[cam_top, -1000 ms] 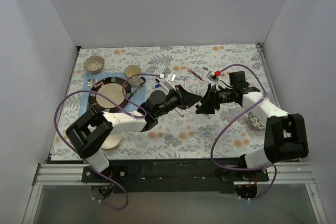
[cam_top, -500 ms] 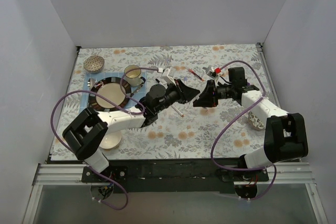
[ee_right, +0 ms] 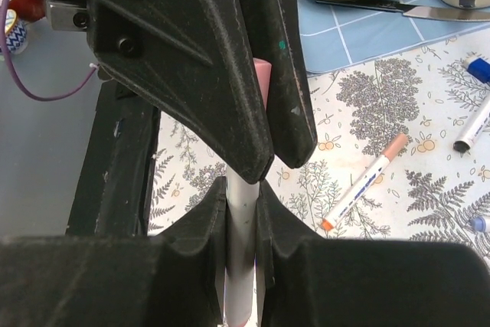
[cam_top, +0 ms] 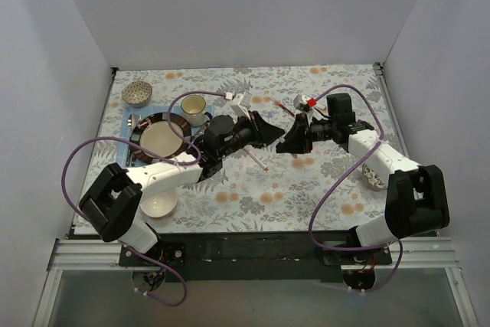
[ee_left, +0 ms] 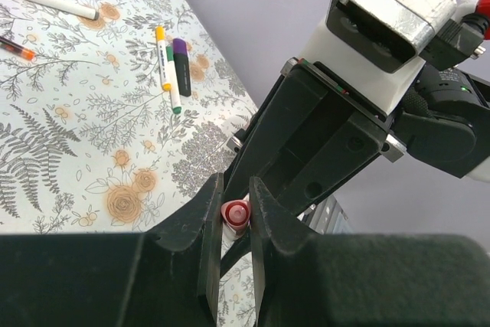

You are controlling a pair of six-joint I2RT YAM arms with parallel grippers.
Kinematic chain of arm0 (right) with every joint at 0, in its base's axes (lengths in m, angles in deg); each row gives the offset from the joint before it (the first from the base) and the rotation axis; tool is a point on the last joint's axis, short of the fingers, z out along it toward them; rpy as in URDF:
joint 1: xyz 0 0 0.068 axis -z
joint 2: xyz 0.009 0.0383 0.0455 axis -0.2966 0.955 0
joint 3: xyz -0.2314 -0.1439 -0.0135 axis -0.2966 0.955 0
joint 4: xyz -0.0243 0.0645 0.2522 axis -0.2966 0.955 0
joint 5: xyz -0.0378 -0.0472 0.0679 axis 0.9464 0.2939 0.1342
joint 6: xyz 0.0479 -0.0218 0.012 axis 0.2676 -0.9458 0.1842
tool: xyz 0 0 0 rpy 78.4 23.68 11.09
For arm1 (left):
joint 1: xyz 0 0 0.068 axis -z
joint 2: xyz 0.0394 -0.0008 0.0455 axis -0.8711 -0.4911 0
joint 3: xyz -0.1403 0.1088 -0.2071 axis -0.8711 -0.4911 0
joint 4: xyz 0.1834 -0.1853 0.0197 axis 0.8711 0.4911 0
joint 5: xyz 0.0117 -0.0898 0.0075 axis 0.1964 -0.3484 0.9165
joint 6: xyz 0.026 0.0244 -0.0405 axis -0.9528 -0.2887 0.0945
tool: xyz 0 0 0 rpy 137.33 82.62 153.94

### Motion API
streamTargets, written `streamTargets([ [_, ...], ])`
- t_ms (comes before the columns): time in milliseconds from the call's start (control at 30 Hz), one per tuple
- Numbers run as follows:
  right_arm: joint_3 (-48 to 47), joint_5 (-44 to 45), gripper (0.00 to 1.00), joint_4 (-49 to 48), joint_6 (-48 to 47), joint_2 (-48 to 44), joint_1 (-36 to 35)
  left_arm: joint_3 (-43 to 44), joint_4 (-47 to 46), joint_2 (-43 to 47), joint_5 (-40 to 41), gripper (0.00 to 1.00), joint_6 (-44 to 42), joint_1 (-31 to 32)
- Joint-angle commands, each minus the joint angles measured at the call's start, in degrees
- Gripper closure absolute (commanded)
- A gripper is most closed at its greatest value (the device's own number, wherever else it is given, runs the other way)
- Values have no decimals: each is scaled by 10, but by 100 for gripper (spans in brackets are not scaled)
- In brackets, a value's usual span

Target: Open the pen caps

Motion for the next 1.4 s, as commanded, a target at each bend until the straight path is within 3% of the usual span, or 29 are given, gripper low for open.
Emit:
streamTargets([
  [0, 37, -23, 99, 122, -39, 2, -5, 24, -164, 95, 258, 100, -11, -95],
  [233, 37, -28, 99, 126, -42, 12, -15, 46, -184, 110, 345, 100, -69, -103],
  [367, 24, -4, 99, 153, -70, 15, -21, 63, -163, 123, 335, 100, -83, -111],
  [467, 11, 89, 99, 158, -68, -3, -17, 53, -72, 165, 283, 100, -57, -112],
  [533, 15, 149, 99, 125, -46, -39, -1, 44, 69, 191, 246, 100, -7, -112],
  [600, 23, 232, 99, 108, -36, -70, 10, 21, 186, 227, 155, 100, 26, -113],
  [667, 36, 304, 99, 86, -34, -108, 11, -28, 244, 252, 55, 100, 31, -111],
  [867, 32, 409, 97, 120, -75, -113, 11, -81, 508, 215, -60, 100, 16, -105],
  [1100, 74, 471, 90, 151, -116, -125, 11, -64, 603, 132, 83, 100, 31, 2],
  [1367, 109, 495, 87, 179, -136, -130, 18, -5, 728, -9, 235, 95, 47, 49],
])
